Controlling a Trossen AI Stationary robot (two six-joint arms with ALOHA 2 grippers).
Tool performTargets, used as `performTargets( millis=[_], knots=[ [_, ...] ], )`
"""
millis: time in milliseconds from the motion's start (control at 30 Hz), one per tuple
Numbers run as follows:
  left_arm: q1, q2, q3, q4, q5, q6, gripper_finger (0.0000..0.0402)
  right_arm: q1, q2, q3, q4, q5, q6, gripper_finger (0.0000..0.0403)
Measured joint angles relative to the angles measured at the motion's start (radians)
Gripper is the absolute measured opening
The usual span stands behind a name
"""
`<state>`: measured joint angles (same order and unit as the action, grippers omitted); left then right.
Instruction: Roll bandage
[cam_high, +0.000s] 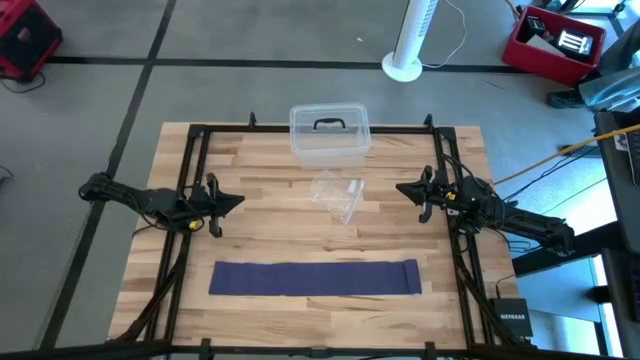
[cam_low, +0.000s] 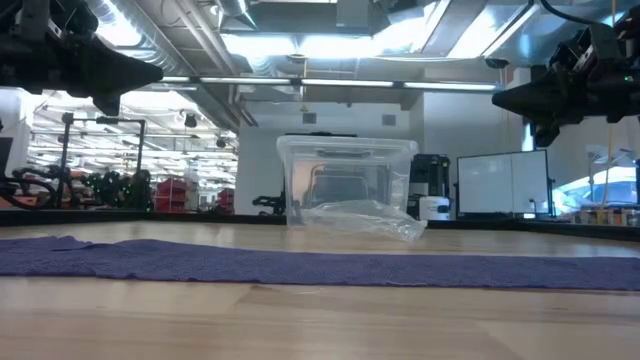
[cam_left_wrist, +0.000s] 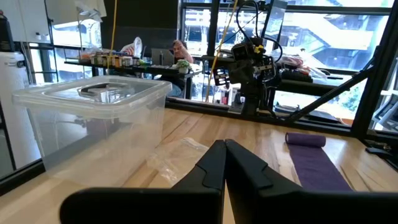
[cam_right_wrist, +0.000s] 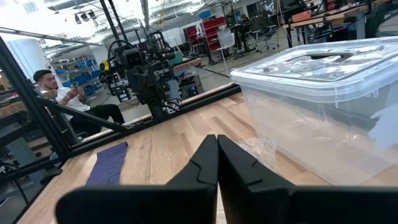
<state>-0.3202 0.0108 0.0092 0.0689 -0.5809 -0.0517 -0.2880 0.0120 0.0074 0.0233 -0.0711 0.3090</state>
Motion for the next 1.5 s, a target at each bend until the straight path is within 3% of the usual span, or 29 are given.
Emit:
performTargets(
  millis=[733,1033,1267,1500],
  knots=[
    [0.0,0.0,0.0,0.0,0.0,0.0,0.0001,0.0,0.0,0.0,0.029,0.021,-0.002,0.0005],
    [0.0,0.0,0.0,0.004,0.0,0.007,0.0001,0.0,-0.001,0.006,0.035,0.019,0.084,0.0005],
    [0.001,0.0,0.0,0.127,-0.003,0.033,0.0001,0.0,-0.001,0.007,0.05,0.077,0.061,0.0005],
    [0.005,0.0,0.0,0.29,0.036,0.098,0.0001,0.0,0.001,0.01,0.225,0.098,0.055,0.0005]
  ],
)
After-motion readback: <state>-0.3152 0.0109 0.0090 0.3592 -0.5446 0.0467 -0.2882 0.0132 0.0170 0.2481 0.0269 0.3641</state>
